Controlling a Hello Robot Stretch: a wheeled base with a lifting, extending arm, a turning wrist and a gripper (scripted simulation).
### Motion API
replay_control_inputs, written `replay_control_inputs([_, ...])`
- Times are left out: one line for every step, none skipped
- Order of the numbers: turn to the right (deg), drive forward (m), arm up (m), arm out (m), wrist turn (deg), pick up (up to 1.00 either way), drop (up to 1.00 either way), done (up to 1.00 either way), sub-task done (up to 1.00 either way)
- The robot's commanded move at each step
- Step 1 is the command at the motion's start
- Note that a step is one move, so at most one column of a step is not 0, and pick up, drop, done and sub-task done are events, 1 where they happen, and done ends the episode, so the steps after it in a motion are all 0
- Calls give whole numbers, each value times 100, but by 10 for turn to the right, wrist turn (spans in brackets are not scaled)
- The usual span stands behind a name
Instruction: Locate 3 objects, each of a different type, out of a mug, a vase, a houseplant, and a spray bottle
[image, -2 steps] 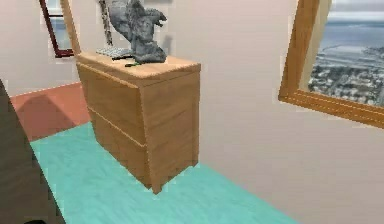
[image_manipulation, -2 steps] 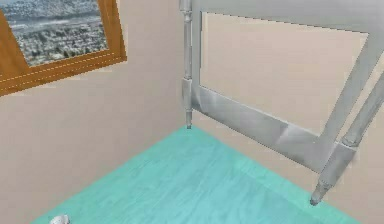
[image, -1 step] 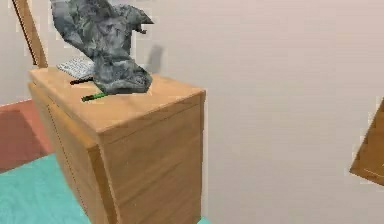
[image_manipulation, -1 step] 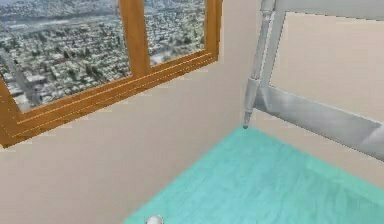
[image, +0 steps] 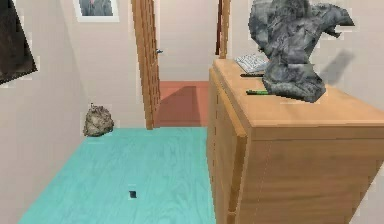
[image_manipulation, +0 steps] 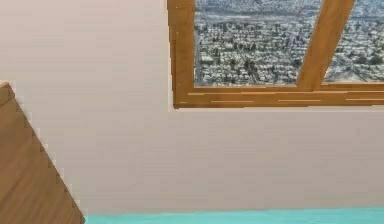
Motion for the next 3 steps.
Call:
replay_control_inputs([-30, 0, 0, 0, 0, 0, 0, 0, 0])
replay_control_inputs([-150, 0, 0, 0, 0, 0, 0, 0, 0])
replay_control_inputs([0, 45, 0, 0, 0, 0, 0, 0, 0])
